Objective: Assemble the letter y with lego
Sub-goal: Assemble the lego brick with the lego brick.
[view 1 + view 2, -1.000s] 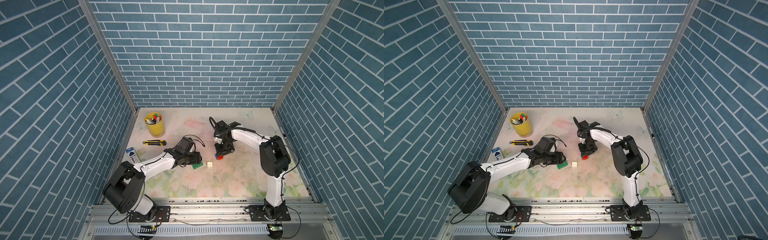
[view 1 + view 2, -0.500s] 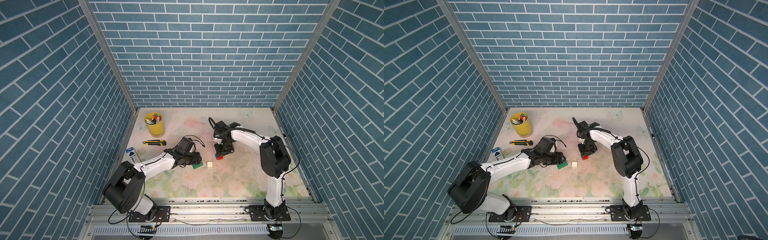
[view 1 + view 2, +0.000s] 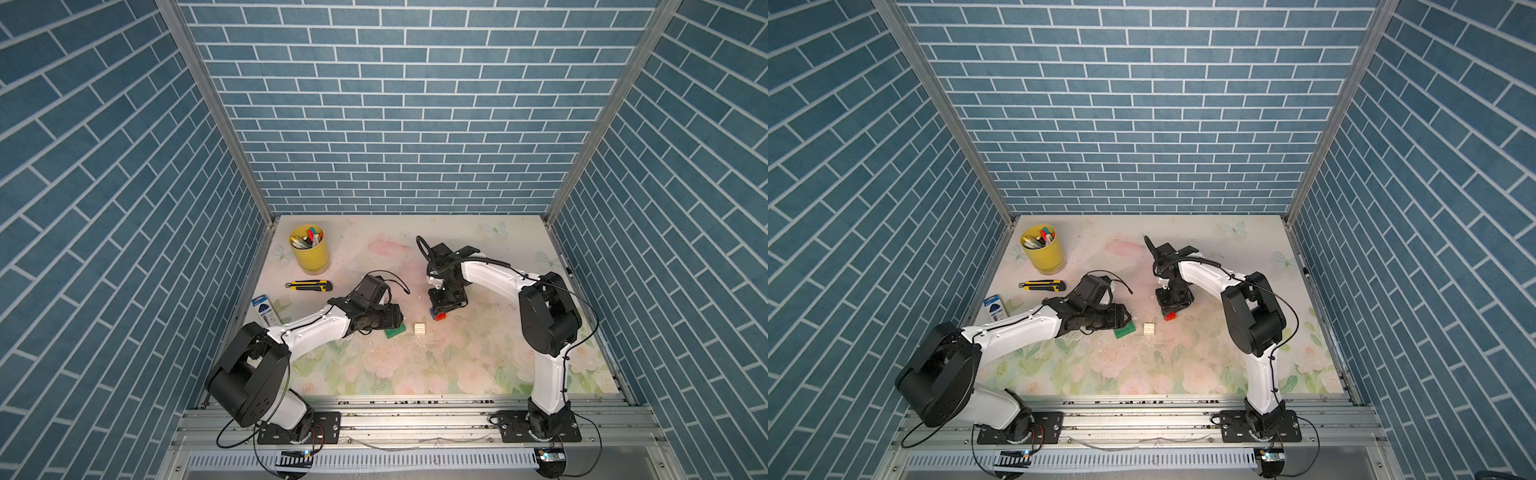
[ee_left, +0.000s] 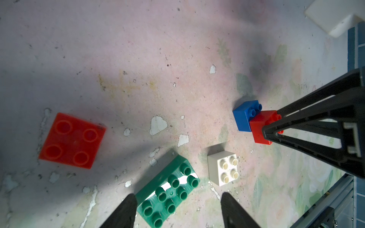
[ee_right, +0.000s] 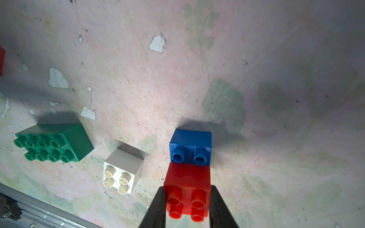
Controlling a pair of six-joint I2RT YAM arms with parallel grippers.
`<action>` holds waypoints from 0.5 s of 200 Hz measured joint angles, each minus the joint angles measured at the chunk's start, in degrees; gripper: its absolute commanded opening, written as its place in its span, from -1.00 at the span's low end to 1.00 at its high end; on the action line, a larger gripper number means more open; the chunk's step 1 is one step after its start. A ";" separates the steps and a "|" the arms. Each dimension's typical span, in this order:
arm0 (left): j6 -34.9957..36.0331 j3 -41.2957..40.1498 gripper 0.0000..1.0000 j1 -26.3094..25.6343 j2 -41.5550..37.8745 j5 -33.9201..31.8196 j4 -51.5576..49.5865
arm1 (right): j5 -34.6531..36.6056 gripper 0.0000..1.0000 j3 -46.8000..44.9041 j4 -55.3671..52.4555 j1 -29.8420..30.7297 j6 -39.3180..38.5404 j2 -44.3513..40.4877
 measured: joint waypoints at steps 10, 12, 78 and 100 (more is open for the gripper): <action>0.00 -0.02 0.40 0.00 0.00 -0.02 0.00 | 0.02 -0.57 0.55 -0.31 0.00 0.00 0.42; -0.02 -0.04 0.40 0.00 0.00 -0.02 0.00 | 0.02 -0.57 0.68 -0.42 0.00 -0.02 0.57; -0.09 -0.46 0.40 0.00 0.00 -0.07 0.24 | -0.15 -0.59 3.26 -3.10 -0.02 -0.02 2.91; -0.11 -0.46 0.40 0.00 0.00 -0.09 0.42 | -0.22 -0.60 3.13 -3.32 -0.02 -0.02 3.67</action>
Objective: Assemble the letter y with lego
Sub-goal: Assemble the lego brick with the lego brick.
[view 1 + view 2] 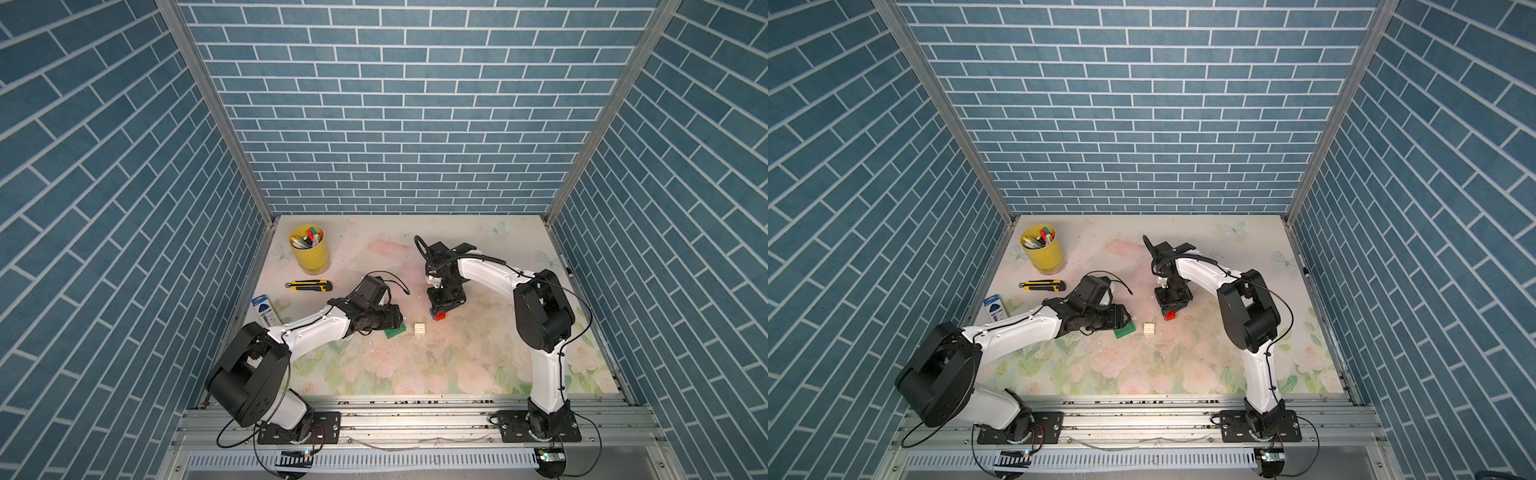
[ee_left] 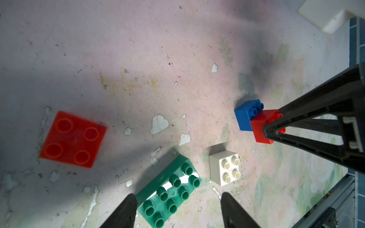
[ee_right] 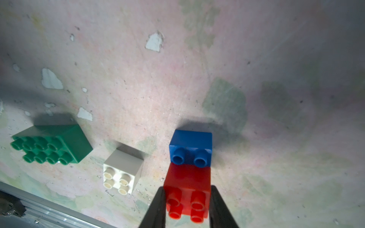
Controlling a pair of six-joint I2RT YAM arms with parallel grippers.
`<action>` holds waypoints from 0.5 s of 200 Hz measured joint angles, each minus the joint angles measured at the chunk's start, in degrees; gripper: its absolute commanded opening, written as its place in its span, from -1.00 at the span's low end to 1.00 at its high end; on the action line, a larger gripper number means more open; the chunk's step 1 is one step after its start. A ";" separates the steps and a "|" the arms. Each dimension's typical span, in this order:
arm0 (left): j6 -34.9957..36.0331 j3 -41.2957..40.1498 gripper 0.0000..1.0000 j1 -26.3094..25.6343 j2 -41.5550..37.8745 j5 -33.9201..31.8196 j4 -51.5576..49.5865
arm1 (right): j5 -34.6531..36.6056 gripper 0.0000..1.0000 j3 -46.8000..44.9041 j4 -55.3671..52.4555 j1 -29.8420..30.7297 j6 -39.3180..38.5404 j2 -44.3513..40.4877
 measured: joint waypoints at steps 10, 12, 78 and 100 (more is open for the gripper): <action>0.00 0.00 0.40 0.00 0.00 0.00 0.04 | -0.07 -0.61 0.02 -0.15 0.00 -0.02 0.26; 0.00 0.00 0.40 0.00 0.00 0.00 0.04 | -0.07 -0.61 0.04 -0.17 0.00 0.00 0.28; -0.15 -0.02 0.40 0.00 0.00 -0.17 0.02 | -0.22 -0.61 1.33 -1.20 -0.11 -0.02 0.22; -0.15 -0.02 0.40 0.00 0.00 -0.24 0.02 | -0.31 -0.60 1.18 -0.76 -0.28 0.00 -0.35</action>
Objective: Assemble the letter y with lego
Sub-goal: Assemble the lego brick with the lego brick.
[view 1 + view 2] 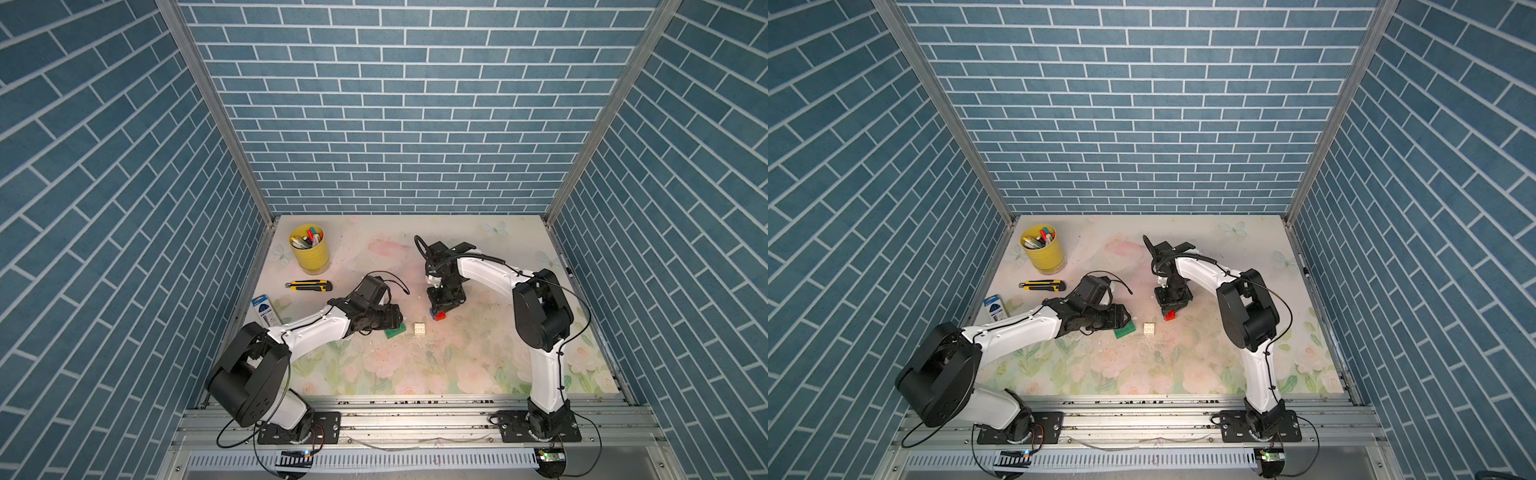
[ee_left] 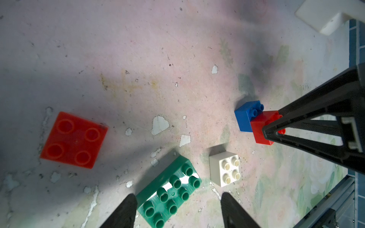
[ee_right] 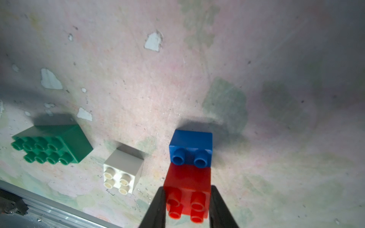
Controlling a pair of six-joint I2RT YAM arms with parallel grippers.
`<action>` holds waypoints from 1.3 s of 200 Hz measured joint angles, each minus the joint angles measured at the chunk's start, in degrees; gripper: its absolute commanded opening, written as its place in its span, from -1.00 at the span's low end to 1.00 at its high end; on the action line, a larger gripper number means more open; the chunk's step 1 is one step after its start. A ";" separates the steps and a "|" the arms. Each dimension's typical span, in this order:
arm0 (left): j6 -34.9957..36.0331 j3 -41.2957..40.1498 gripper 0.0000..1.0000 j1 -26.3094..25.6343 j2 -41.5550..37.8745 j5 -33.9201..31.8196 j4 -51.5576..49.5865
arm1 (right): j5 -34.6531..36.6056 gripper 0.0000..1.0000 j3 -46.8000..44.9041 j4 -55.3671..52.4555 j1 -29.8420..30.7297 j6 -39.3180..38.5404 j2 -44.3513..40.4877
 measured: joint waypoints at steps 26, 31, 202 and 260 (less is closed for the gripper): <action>0.00 0.00 0.40 0.00 0.00 -0.02 -0.02 | -0.11 -0.59 -0.72 0.70 -0.55 0.02 -0.72; 0.02 0.00 0.40 0.00 0.00 -0.04 -0.02 | -0.17 -0.59 -0.87 0.83 -0.63 0.02 -0.85; 0.04 0.76 0.41 0.00 1.27 -0.04 -0.11 | 2.08 -0.31 -5.60 1.75 -8.31 0.07 -4.39; 0.02 1.09 0.47 0.00 1.27 -0.35 -1.40 | 4.28 0.12 -6.29 2.34 -8.74 0.70 -5.38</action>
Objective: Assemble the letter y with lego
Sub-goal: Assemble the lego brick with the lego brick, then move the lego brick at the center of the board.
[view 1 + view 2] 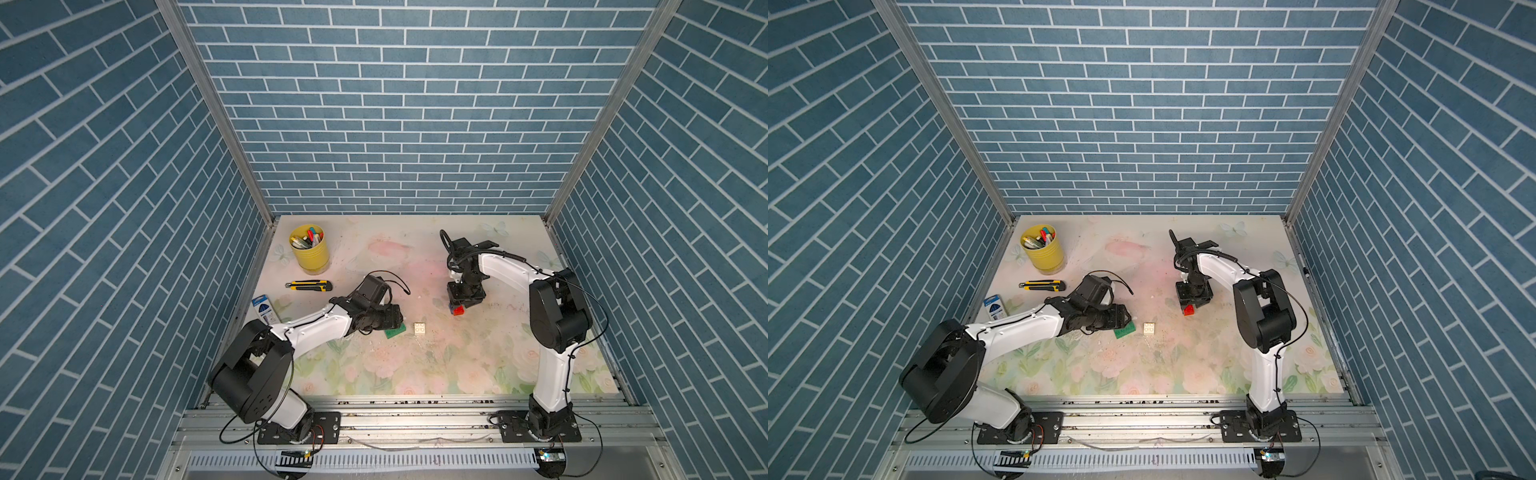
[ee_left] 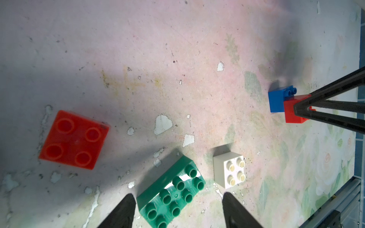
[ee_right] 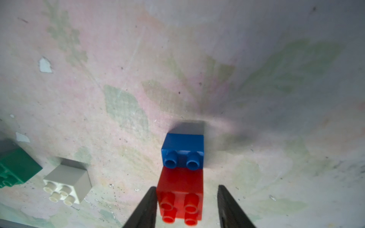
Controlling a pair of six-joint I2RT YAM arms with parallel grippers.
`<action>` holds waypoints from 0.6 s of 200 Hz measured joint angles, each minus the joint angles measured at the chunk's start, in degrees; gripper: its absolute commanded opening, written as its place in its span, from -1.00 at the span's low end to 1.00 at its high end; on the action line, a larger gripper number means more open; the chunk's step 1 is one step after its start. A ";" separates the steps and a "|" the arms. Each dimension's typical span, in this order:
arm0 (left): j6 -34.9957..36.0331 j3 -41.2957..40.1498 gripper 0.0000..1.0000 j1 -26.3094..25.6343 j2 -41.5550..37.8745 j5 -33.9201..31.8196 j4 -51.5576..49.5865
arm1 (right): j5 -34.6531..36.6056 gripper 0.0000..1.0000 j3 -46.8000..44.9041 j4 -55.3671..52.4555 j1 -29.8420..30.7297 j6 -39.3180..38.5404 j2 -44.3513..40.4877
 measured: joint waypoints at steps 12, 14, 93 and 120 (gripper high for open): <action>0.00 0.11 0.47 0.00 -0.09 -0.24 -0.39 | 0.22 0.16 -0.57 0.07 0.00 0.20 -1.22; 0.00 0.11 0.48 0.00 -0.15 -0.31 -0.50 | 0.24 0.17 -0.66 0.07 0.00 0.22 -1.53; -1.57 -1.77 0.37 -0.07 -5.05 -1.62 -3.13 | -0.48 0.14 -4.13 2.19 1.95 1.60 -11.17; -2.64 -3.34 0.32 -0.46 -3.26 -1.16 -2.29 | -1.51 0.11 -6.01 3.28 2.67 2.58 -12.66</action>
